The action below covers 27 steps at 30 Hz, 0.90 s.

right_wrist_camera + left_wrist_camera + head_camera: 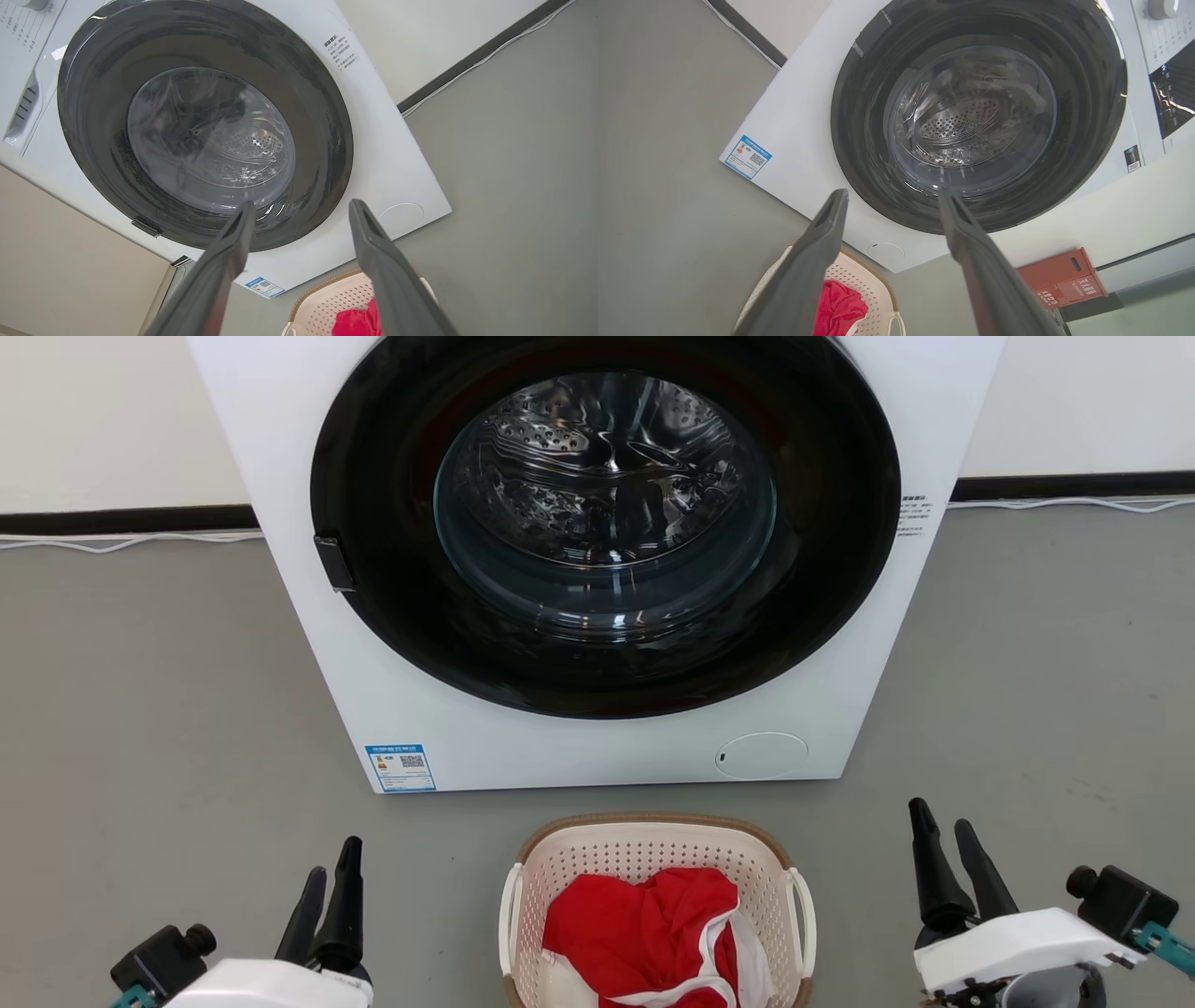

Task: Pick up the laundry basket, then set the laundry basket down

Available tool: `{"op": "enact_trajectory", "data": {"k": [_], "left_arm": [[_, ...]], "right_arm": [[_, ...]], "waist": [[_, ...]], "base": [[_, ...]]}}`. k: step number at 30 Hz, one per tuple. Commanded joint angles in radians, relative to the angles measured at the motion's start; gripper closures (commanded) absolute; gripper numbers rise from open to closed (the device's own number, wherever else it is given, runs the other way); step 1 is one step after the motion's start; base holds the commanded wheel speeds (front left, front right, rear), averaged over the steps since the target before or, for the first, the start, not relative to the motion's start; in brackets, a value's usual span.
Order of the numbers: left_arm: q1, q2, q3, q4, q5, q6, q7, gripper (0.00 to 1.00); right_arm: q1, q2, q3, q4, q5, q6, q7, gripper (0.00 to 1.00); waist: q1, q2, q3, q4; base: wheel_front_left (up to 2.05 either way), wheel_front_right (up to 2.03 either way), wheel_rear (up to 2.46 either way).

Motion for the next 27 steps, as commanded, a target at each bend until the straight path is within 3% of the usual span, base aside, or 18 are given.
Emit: {"op": "enact_trajectory", "data": {"k": [1, 27], "left_arm": [[-0.012, 0.014, 0.012, -0.031, 0.039, -0.004, -0.016, 0.00], [0.013, 0.039, 0.001, -0.043, 0.366, -0.006, -0.093, 0.00]], "right_arm": [[-0.029, -0.008, 0.019, -0.018, -0.044, 0.004, -0.019, 0.00], [-0.035, -0.009, 0.042, 0.026, -0.384, 0.006, -0.095, 0.00]], "waist": [[0.0000, 0.0000, -0.001, 0.000], [0.0000, 0.0000, 0.004, -0.008]], "base": [[0.00, 0.00, 0.00], [0.00, 0.00, 0.00]]}}
